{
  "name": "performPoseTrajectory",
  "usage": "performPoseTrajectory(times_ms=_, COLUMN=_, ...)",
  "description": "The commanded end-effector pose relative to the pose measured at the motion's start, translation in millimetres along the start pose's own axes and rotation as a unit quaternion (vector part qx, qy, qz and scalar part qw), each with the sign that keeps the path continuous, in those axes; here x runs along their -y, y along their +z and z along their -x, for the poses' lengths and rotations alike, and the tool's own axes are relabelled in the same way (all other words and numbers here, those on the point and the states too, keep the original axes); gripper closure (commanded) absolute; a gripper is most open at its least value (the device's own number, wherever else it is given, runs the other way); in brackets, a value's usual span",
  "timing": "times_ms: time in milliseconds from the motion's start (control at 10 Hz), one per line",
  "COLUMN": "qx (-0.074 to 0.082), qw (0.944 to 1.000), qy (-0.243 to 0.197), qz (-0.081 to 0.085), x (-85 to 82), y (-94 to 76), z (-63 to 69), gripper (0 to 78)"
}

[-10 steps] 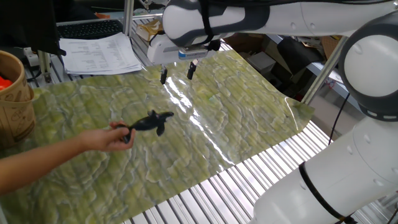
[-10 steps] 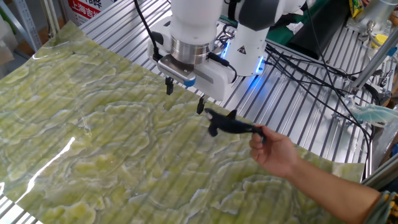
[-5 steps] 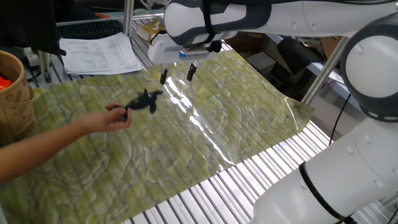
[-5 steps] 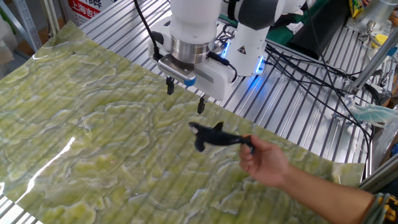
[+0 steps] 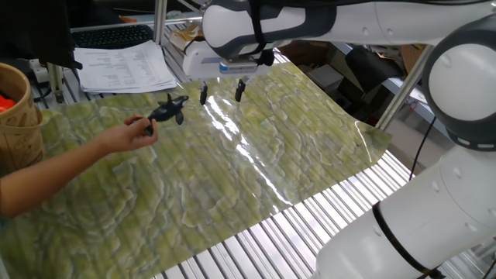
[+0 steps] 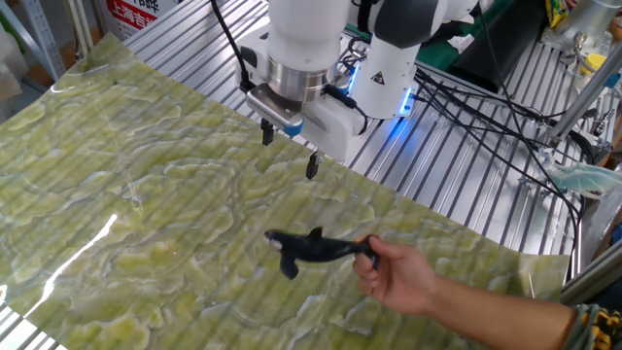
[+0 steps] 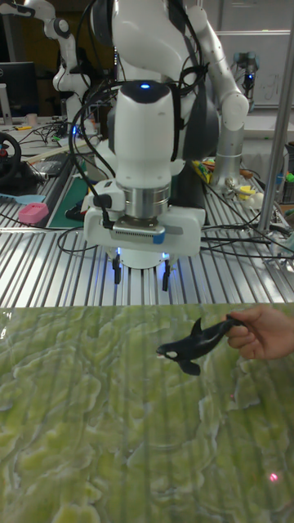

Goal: Receive something handed over by a human

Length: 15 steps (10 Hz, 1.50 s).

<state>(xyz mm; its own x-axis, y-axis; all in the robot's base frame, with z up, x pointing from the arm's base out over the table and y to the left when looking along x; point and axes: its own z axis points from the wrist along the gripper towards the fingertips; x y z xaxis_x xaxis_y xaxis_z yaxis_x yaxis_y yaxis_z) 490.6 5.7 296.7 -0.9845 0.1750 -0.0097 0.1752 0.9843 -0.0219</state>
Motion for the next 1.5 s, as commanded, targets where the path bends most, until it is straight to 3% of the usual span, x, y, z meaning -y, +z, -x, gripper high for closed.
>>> performPoseTrajectory(times_ms=100, qx=-0.010, qw=0.9982, qy=0.053, qz=-0.028, x=-0.3, y=-1.1, z=0.5, gripper=0.3)
performPoseTrajectory(times_ms=800, qx=-0.010, qw=0.9980, qy=0.056, qz=-0.028, x=5.9, y=4.0, z=10.8, gripper=0.3)
performPoseTrajectory(times_ms=1100, qx=-0.010, qw=0.9978, qy=0.059, qz=-0.028, x=12.7, y=8.8, z=21.8, gripper=0.3)
performPoseTrajectory(times_ms=1300, qx=-0.009, qw=0.9976, qy=0.063, qz=-0.028, x=20.1, y=12.9, z=32.7, gripper=0.3)
performPoseTrajectory(times_ms=1500, qx=-0.010, qw=0.9969, qy=0.074, qz=-0.026, x=37.4, y=19.1, z=53.0, gripper=0.3)
